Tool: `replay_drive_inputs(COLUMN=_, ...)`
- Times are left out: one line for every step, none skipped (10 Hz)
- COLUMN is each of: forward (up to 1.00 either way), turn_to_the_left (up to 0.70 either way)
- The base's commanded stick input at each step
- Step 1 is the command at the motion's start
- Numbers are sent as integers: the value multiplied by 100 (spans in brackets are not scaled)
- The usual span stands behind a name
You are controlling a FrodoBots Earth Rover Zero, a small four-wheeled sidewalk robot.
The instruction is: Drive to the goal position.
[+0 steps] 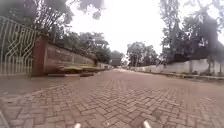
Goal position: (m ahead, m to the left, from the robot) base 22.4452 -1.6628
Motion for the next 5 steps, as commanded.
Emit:
replay_drive_inputs(forward=50, turn_to_the_left=12)
replay_drive_inputs(forward=50, turn_to_the_left=12)
replay_drive_inputs(forward=50, turn_to_the_left=6)
replay_drive_inputs(forward=50, turn_to_the_left=5)
replay_drive_inputs(forward=50, turn_to_the_left=0)
